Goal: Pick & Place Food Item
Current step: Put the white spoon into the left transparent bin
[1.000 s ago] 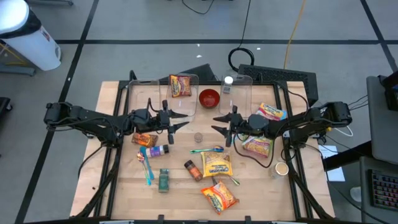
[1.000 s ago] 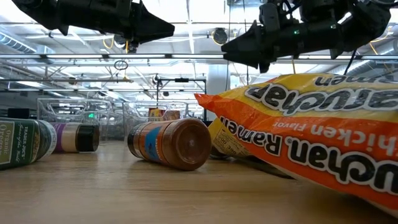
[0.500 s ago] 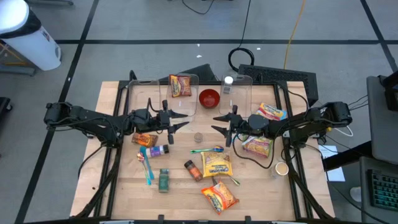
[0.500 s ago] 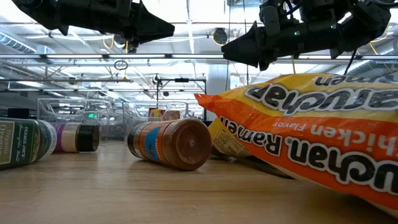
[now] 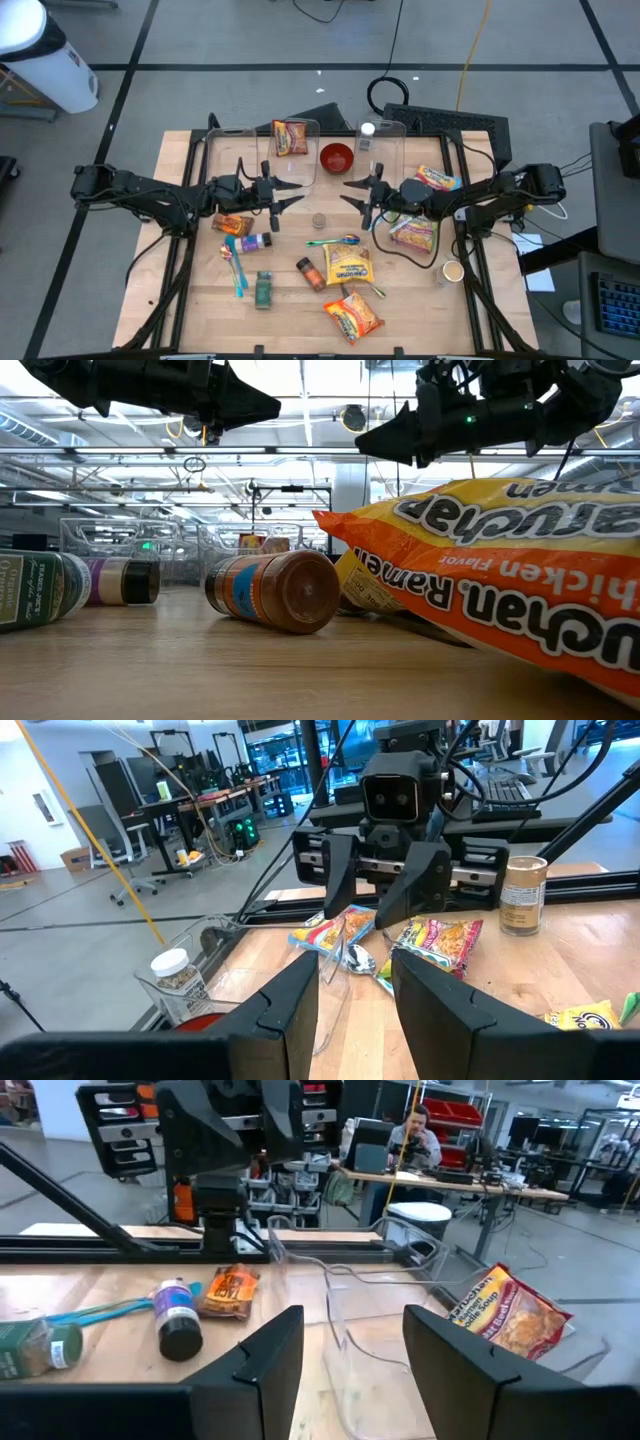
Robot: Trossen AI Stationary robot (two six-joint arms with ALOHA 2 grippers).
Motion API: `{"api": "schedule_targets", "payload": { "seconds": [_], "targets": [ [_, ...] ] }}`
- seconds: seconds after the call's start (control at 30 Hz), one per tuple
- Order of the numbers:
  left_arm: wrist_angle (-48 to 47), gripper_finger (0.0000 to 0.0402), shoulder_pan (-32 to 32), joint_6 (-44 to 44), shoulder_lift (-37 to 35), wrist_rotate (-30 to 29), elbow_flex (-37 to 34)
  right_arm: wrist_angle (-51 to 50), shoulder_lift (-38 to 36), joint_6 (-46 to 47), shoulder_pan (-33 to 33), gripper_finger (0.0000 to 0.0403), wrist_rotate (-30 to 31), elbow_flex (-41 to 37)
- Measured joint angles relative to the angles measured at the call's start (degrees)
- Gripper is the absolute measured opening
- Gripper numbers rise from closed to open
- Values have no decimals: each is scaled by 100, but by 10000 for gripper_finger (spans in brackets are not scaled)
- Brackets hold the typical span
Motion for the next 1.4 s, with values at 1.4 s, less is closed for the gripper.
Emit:
{"api": "schedule_targets", "payload": {
  "seconds": [1.4],
  "targets": [
    [-1300,136,-452,-1506,35,662,2,-113,0,-138,7,164,-1464,2]
  ]
}}
